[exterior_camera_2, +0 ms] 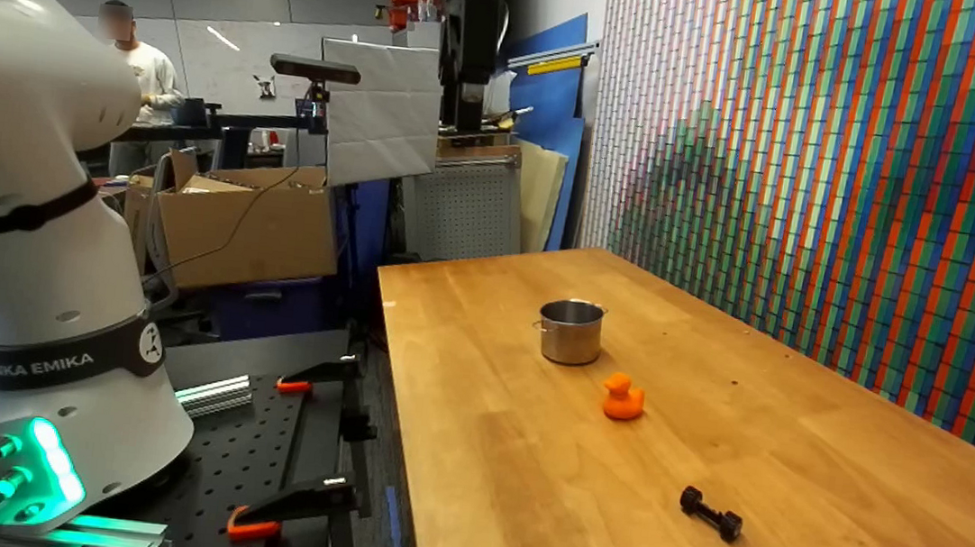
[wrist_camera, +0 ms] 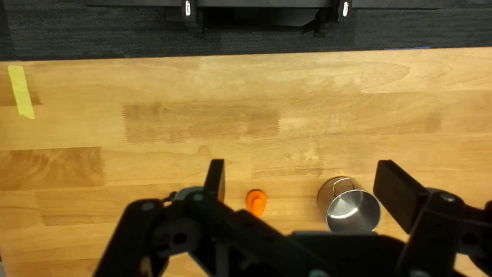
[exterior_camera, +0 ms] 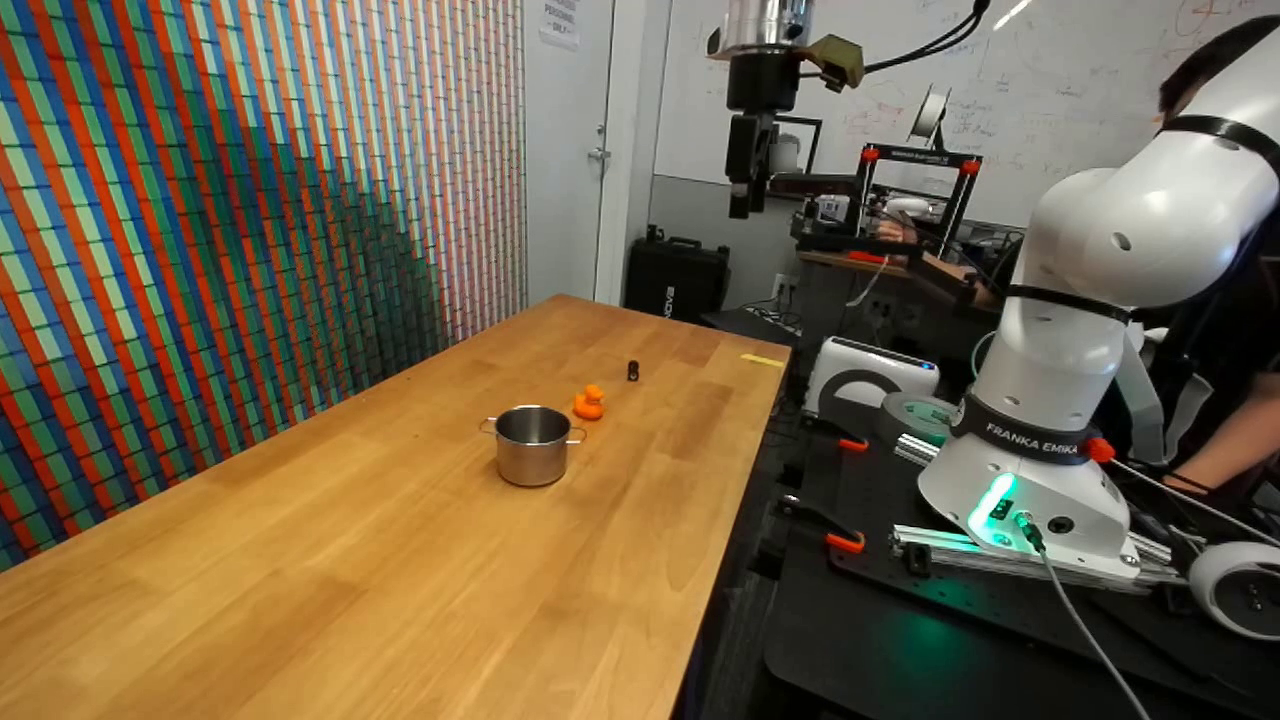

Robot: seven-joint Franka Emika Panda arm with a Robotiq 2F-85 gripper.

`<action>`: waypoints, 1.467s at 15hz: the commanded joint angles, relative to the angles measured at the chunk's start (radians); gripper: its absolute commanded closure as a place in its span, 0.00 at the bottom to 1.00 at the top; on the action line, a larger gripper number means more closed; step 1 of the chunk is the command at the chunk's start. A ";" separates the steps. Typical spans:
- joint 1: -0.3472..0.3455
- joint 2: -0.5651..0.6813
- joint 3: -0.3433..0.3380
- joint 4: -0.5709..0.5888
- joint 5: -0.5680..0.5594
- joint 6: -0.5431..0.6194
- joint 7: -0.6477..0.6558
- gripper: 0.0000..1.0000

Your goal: Put the rubber duck in the pot

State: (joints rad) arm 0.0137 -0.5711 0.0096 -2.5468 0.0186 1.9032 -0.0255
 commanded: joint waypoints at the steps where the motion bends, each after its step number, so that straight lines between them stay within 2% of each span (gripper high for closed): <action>1: 0.001 0.095 0.005 0.053 -0.018 0.114 -0.009 0.00; 7: -0.038 0.407 0.000 0.193 -0.094 0.385 0.020 0.00; 11: -0.047 0.607 -0.003 0.234 -0.162 0.514 0.081 0.00; 16: 0.002 0.807 0.000 0.255 -0.160 0.622 0.152 0.00; 22: 0.068 0.976 -0.010 0.314 -0.138 0.726 0.220 0.00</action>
State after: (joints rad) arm 0.0539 0.3230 0.0114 -2.2986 -0.1237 2.5979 0.1517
